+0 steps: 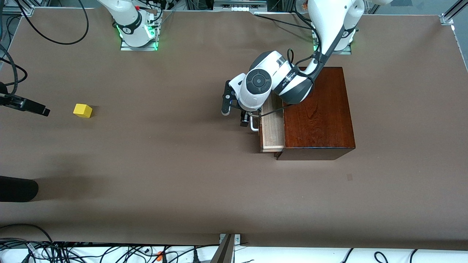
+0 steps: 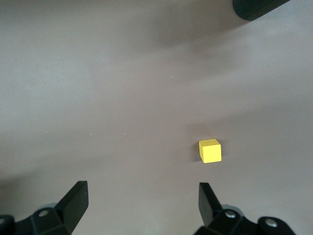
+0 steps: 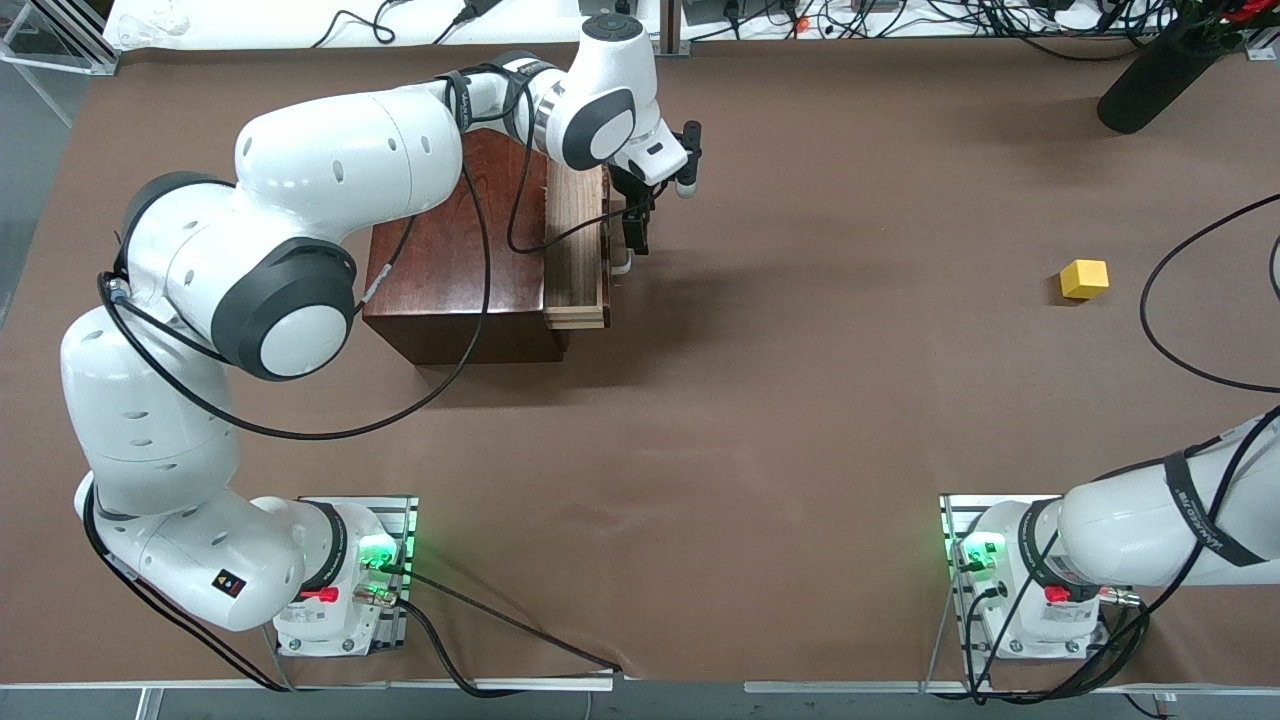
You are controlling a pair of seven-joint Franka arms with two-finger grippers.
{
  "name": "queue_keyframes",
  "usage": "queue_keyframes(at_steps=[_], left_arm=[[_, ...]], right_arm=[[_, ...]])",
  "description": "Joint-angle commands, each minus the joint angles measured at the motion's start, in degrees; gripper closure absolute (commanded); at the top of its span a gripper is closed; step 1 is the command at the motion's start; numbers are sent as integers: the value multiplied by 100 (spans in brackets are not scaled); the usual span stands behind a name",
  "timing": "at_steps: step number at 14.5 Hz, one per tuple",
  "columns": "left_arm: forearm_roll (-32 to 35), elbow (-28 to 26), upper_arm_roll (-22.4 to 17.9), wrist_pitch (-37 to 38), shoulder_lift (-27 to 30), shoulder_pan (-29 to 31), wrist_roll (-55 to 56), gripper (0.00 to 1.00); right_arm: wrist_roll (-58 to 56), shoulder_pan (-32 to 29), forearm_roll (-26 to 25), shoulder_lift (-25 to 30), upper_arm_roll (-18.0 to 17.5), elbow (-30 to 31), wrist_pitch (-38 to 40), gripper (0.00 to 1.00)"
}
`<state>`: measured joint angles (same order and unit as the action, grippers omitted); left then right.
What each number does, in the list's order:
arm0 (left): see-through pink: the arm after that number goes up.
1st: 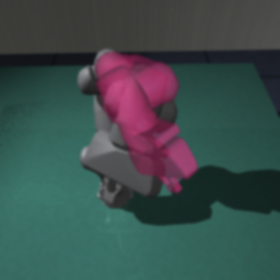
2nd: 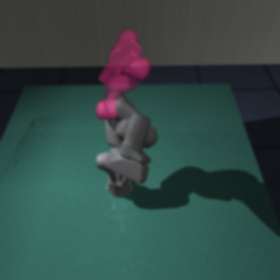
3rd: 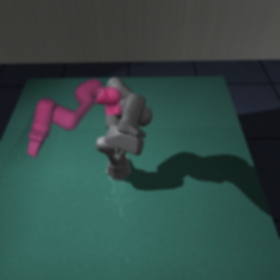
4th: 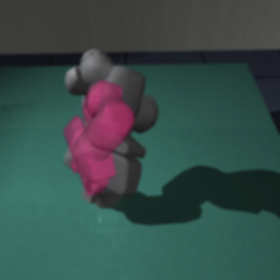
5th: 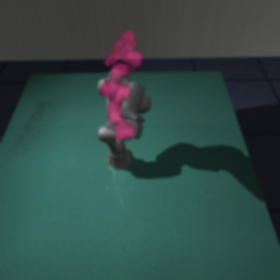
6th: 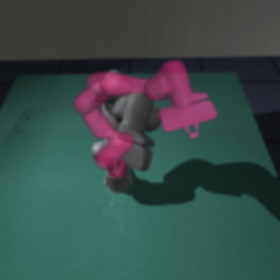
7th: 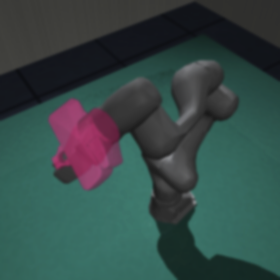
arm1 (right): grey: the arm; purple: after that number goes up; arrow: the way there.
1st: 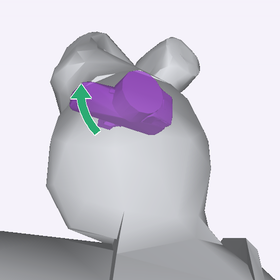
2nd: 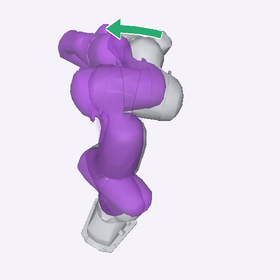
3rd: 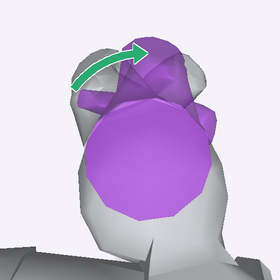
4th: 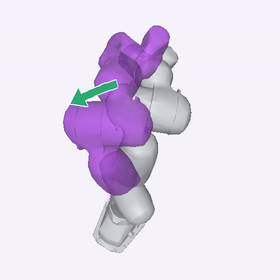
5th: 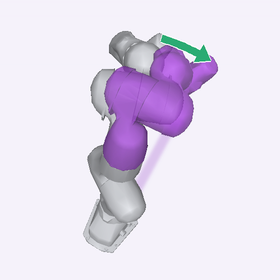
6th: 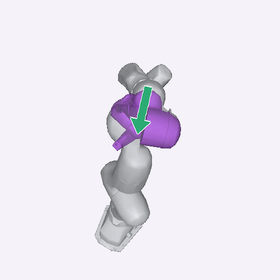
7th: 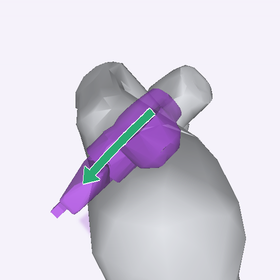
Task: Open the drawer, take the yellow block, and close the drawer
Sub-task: 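Push the drawer handle with the left gripper to close the drawer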
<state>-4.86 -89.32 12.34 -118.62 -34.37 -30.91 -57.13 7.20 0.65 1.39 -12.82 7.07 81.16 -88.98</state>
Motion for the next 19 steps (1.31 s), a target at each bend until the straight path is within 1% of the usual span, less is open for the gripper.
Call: queue_keyframes(at_steps=[1,3,4,9,19], left_arm=[[126,117,-39,58,-96,-56,-140,0],[441,99,-30,102,-96,-47,-131,0],[469,99,-39,128,-88,-12,-123,0],[601,116,-100,593,-17,41,-123,0],[609,169,-136,981,88,445,-123,0]], right_arm=[[-34,-214,-104,192,-276,339,-216,0],[-707,-214,-52,192,-267,339,-225,0],[-816,-214,-25,192,-258,339,-234,0],[-826,-197,-51,183,-258,339,-251,0],[-808,-188,-51,192,-276,313,-243,0]])
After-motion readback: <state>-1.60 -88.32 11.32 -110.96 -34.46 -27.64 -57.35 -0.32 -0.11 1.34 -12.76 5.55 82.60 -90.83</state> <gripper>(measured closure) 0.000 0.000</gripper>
